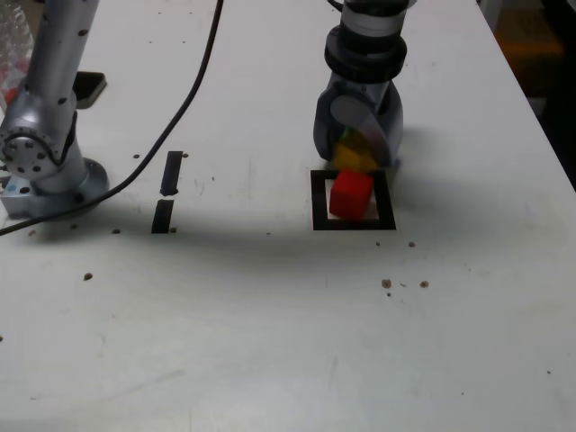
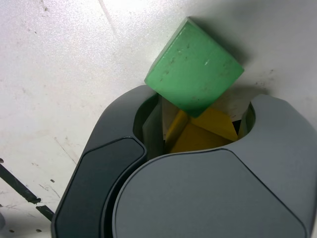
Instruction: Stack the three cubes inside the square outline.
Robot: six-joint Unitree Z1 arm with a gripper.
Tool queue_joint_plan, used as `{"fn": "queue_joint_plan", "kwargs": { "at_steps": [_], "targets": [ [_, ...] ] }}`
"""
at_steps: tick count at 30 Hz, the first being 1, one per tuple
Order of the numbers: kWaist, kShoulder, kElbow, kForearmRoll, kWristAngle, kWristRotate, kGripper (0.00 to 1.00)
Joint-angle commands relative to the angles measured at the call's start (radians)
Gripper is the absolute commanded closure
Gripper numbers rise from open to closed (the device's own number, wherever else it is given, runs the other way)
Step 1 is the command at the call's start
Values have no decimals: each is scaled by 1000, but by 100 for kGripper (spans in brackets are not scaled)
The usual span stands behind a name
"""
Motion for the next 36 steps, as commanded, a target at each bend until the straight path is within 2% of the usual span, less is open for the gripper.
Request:
{"fn": "queue_joint_plan", "kwargs": {
  "at_steps": [1,13,27,29,36],
  "targets": [
    [1,4,3,-2,5,2,56],
    [1,-36,2,1,13,2,58],
    [-19,-148,-13,50,20,12,58],
    [-23,-157,-9,60,17,20,56],
    [-31,-152,10,67,-2,57,38]
  ]
}}
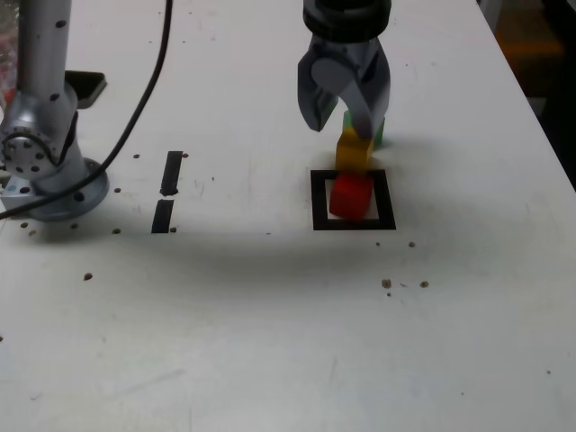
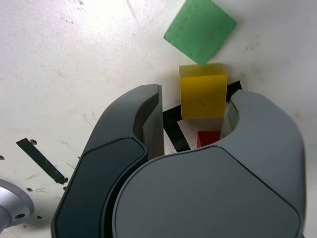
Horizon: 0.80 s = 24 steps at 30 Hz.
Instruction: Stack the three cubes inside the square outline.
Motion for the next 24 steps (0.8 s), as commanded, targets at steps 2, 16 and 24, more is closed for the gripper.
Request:
{"fn": "queue_joint_plan", "kwargs": {
  "at_steps": [2,16,24],
  "targets": [
    [-2,4,9,-6,-9,15,34],
    [-2,70,33,-47,-21,48,28],
    [-2,126,25,-70,-33,56,28]
  ]
}}
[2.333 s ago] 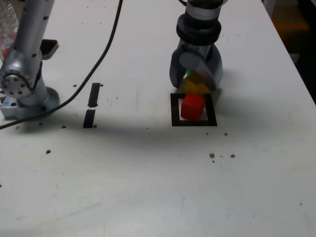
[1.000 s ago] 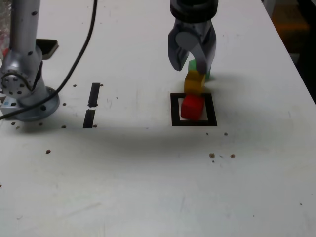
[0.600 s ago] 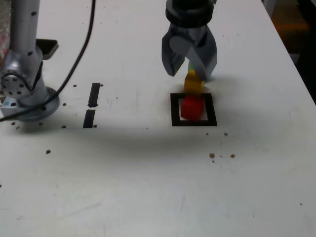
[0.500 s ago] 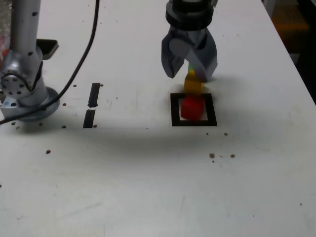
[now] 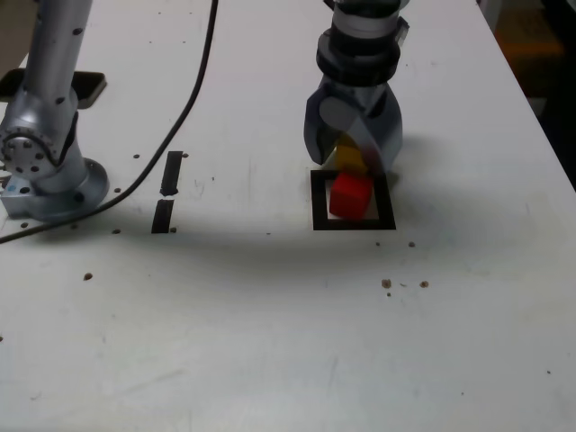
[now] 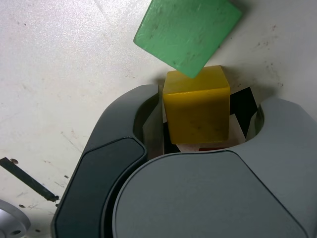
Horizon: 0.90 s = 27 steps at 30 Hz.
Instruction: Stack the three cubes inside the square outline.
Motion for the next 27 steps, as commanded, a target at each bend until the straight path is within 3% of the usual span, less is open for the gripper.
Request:
{"fn": "queue_joint_plan", "kwargs": {
  "at_steps": [1,7,13,16,27],
  "targets": [
    [0,15,-5,-1,-2,2,29],
    [0,39,-11,-4,-5,2,31],
    [5,45,-15,-24,-14,-4,59],
    [7,44,-15,-29,-15,-7,67],
    [8,11,-22,-48,-10,-13,74]
  ]
}}
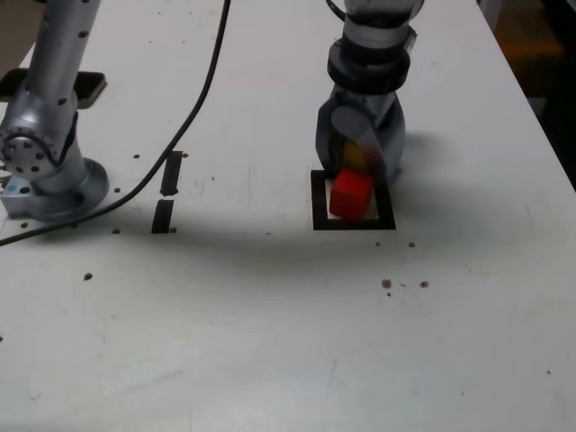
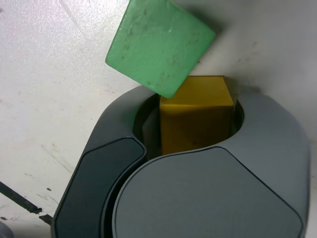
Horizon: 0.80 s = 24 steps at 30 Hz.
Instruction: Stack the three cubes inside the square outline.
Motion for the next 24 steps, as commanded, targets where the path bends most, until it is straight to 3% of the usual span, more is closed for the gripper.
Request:
{"fn": "queue_joint_plan", "kwargs": {
  "at_steps": [1,14,24],
  "targets": [
    [2,-29,-6,-2,3,-1,74],
    [-39,-186,3,30,0,-50,74],
    [-175,-248,6,111,36,-209,74]
  ]
}}
